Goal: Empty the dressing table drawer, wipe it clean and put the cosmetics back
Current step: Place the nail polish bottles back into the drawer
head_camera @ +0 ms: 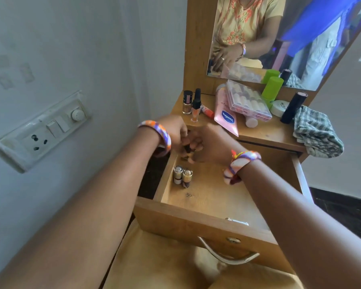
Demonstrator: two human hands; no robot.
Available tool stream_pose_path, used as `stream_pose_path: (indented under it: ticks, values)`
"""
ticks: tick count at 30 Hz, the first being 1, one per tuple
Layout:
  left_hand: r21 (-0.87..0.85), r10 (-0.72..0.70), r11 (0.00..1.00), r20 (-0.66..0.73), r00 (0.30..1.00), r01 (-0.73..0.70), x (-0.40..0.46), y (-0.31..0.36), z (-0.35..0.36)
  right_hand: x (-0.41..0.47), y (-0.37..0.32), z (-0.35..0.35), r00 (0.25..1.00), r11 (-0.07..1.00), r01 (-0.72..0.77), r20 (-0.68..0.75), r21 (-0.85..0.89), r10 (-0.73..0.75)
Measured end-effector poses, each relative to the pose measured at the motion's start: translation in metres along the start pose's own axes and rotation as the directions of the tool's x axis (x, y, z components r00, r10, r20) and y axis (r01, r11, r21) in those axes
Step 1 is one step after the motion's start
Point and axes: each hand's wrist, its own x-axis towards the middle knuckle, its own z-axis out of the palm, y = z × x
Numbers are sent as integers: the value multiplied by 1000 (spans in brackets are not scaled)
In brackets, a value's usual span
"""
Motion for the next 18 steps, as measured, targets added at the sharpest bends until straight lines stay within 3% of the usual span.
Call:
stream_pose_path:
  ticks: [3, 7, 10, 15, 18]
  values:
    - [-104, 8, 994, -134, 991, -22, 8, 2, -33, 16, -4, -34, 990, 999, -5, -142, 40, 10]
    - [-99, -40, 995, -395, 918, 1, 34, -2, -58, 48, 5, -66, 923, 994, -42, -378, 96, 76]
    - [-43, -26, 999, -439, 898, 8, 55, -3, -63, 68, 9, -77, 885, 1000, -12, -465, -2, 10]
    - [51, 7, 999, -368, 930, 13, 79, 0, -59, 87, 8, -79, 970, 960, -40, -241, -277, -29]
    - [64, 10, 998, -354, 935, 13, 86, 1, -55, 94, 8, -75, 991, 955, -35, -133, -296, -5]
